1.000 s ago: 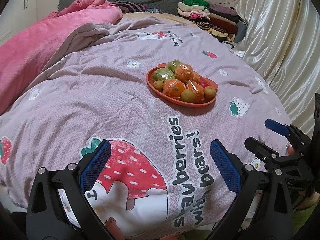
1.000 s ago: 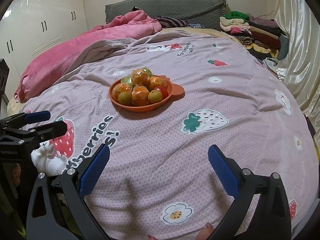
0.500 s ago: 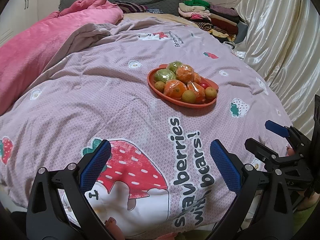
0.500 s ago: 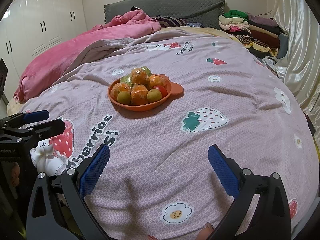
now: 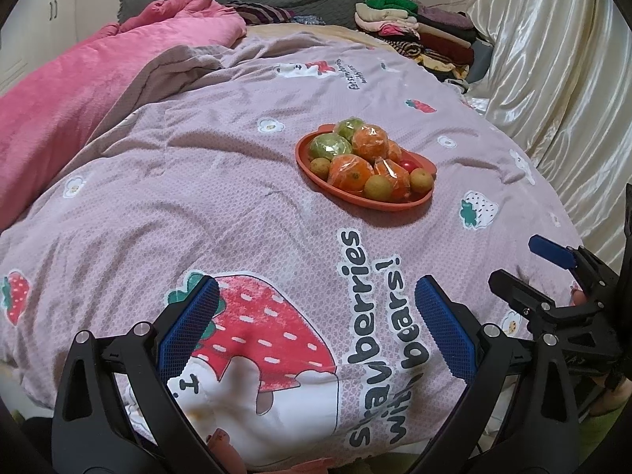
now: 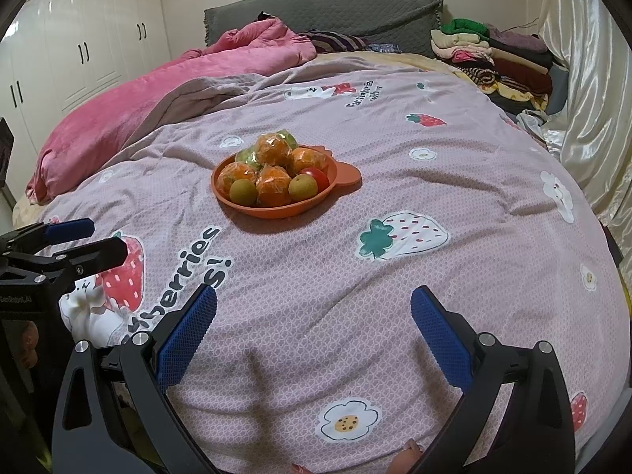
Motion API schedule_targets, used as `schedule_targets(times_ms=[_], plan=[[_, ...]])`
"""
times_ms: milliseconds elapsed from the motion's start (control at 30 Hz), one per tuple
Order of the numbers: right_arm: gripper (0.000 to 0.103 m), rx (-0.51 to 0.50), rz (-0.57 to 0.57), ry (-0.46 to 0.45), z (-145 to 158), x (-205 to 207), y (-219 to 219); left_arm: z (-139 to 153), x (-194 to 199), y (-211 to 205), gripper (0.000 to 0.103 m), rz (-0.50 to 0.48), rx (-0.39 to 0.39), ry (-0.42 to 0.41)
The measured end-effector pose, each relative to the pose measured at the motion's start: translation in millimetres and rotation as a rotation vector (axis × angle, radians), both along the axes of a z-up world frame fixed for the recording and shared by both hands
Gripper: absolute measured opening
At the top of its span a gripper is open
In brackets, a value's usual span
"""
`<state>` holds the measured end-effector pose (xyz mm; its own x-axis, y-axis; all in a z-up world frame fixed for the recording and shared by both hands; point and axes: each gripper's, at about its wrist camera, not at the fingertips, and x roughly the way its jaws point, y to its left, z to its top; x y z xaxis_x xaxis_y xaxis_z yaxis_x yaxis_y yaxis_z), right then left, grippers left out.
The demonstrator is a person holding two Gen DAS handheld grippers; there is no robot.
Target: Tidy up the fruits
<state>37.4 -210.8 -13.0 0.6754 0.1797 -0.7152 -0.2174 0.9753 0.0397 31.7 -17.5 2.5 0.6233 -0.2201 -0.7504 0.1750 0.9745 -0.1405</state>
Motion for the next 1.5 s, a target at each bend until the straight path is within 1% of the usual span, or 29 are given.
schedule_targets(times_ms=[333,467,667,967,1067,1100,1167,1300,1333,1433,1500], plan=[[0.099,-0.001,-0.002,-0.001,0.3,-0.1,0.0,-0.3,0.0,-0.4,0.093,0.000,0.002,0.002],[0.099,-0.002,-0.005,-0.002,0.7,-0.4,-0.4,1.2,-0.6,-0.1,0.093,-0.008,-0.014,-0.001],[0.098,0.004,-0.017,-0.003,1.5,-1.8,-4.1,4.2,-0.9,0.1,0.093,0.003,-0.014,-0.004],[0.099,0.000,-0.042,-0.002,3.3,-0.8,-11.6,4.1,-2.1,-4.0,0.093,0.003,0.020,-0.015],[0.099,-0.007,-0.062,0.000,2.6,1.0,-16.5,0.4,1.7,-4.5,0.093,0.025,0.057,0.004],[0.099,-0.009,-0.071,-0.001,2.3,2.4,-19.2,-1.0,3.5,-3.6,0.093,0.034,0.057,0.011],[0.099,-0.012,-0.085,-0.003,1.4,4.4,-24.1,-1.1,5.2,-1.3,0.093,0.041,0.031,0.013],[0.099,-0.015,-0.134,-0.001,-4.0,16.8,-41.8,8.6,6.0,3.0,0.093,0.035,-0.021,-0.053],[0.099,-0.022,-0.151,-0.001,-5.7,21.7,-47.1,9.2,10.5,3.7,0.093,0.031,-0.026,-0.047],[0.099,-0.049,-0.207,-0.008,-10.5,44.0,-68.3,7.2,38.1,11.1,0.093,0.076,0.067,-0.014],[0.099,-0.093,-0.273,-0.011,-15.0,69.3,-89.4,3.8,63.6,22.8,0.093,0.075,0.102,0.003]])
